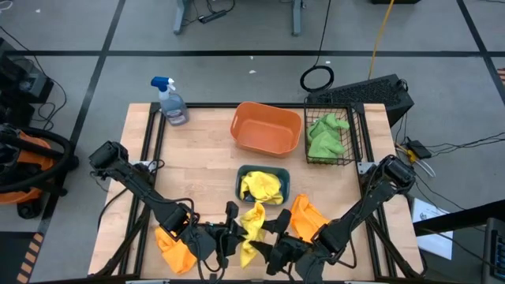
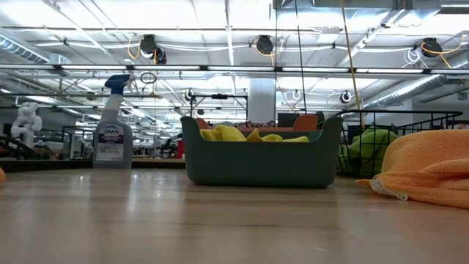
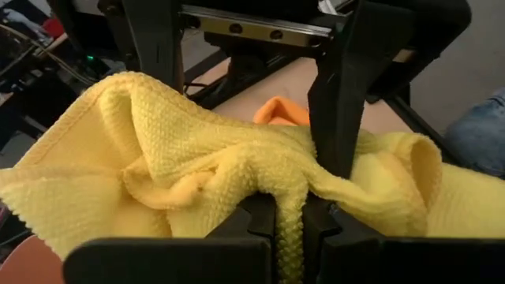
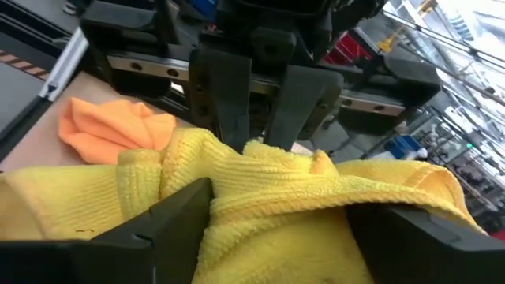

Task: Sort microfiber towel by color & place in baskets
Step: Put the yellow microfiber towel into the blue bin

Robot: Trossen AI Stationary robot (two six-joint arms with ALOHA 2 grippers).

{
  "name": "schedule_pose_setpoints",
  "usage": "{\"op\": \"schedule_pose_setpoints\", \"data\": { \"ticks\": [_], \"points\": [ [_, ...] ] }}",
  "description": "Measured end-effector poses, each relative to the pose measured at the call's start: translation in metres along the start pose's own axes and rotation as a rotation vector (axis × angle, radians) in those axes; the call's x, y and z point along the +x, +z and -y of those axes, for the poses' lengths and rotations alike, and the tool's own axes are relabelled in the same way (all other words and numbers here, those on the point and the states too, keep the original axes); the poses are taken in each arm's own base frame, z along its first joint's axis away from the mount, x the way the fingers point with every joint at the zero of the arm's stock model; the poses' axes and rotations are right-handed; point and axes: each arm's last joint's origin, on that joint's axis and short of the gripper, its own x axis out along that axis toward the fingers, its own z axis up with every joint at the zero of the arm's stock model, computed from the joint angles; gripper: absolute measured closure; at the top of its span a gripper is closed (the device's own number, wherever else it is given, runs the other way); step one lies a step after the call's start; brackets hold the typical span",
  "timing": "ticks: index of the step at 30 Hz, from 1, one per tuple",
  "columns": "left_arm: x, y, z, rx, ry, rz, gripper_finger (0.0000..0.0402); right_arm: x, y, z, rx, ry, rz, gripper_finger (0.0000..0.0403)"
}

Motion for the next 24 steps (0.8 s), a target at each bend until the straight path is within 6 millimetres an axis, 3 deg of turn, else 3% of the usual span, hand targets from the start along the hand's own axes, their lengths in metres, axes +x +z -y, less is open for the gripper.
{"op": "schedule_pose_setpoints", "data": {
  "ticks": [7, 10, 17, 24],
  "points": [
    [-0.002, 0.000, 0.003, -0.014, 0.000, 0.000, 0.0382, 0.000, -0.002, 0.000, 0.004, -0.002, -0.015, 0.0195],
    [-0.002, 0.000, 0.003, -0.046, -0.001, -0.007, 0.0363, 0.000, -0.003, -0.001, 0.011, 0.001, -0.019, 0.0239],
    [-0.004, -0.005, 0.008, -0.111, -0.054, -0.046, 0.0243, -0.003, -0.003, -0.001, -0.002, -0.020, -0.029, 0.0332],
    [-0.012, -0.003, 0.020, -0.121, -0.093, -0.043, 0.0115, -0.005, -0.005, -0.003, -0.027, -0.022, -0.042, 0.0395]
  ]
}}
